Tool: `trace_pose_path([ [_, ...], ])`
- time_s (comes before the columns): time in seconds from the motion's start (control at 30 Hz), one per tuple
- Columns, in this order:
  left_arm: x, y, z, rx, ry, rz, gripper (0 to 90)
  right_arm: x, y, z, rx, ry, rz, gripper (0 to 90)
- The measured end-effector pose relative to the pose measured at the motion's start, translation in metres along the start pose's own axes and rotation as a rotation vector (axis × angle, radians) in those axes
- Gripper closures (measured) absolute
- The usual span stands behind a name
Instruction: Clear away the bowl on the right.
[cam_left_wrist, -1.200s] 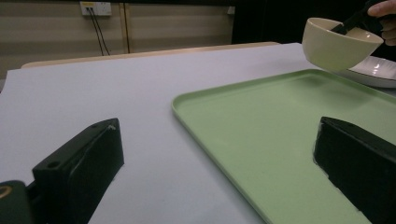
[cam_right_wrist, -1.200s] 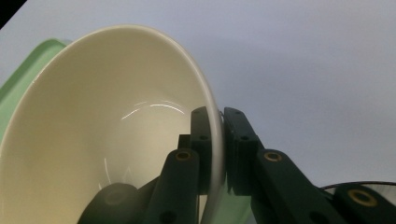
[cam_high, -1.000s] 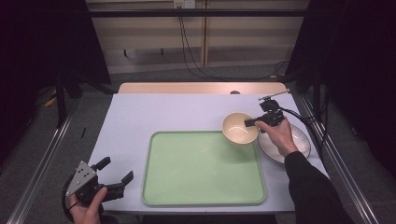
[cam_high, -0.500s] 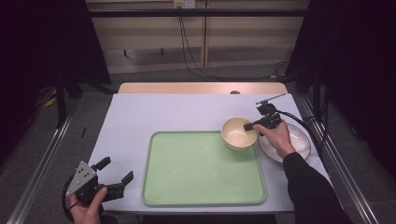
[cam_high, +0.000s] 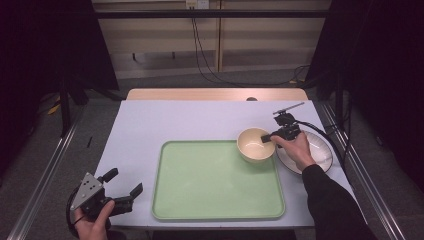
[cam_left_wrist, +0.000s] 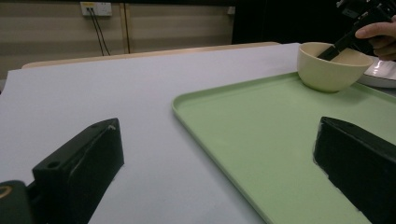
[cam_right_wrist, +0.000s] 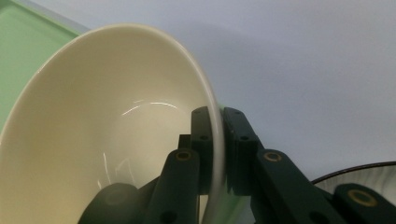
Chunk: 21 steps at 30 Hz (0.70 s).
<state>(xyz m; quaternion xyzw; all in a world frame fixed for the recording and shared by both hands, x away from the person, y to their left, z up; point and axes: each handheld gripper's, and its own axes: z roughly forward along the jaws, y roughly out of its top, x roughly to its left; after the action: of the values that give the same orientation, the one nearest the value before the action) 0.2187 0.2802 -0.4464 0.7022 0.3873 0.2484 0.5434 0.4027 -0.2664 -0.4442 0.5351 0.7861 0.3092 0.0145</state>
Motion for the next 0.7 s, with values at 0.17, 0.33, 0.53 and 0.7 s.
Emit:
trace_pose_path([
  [0.17, -0.0003, 0.0001, 0.0003, 0.000, -0.003, -0.002, 1.7, -0.0012, -0.0011, 0.0015, 0.006, -0.011, -0.004, 84.3],
  [0.33, -0.0001, 0.0002, 0.0000, 0.001, 0.004, 0.002, 1.7, -0.0028, -0.0033, 0.0023, 0.006, -0.005, 0.005, 84.5],
  [0.53, -0.0003, 0.0002, -0.0001, 0.000, 0.002, 0.001, 1.7, -0.0010, -0.0052, 0.0028, 0.001, -0.024, -0.002, 84.5],
  [0.7, -0.0002, 0.0000, -0.0001, 0.000, 0.001, -0.002, 1.7, -0.0021, -0.0057, 0.0038, -0.012, -0.014, -0.021, 84.3],
])
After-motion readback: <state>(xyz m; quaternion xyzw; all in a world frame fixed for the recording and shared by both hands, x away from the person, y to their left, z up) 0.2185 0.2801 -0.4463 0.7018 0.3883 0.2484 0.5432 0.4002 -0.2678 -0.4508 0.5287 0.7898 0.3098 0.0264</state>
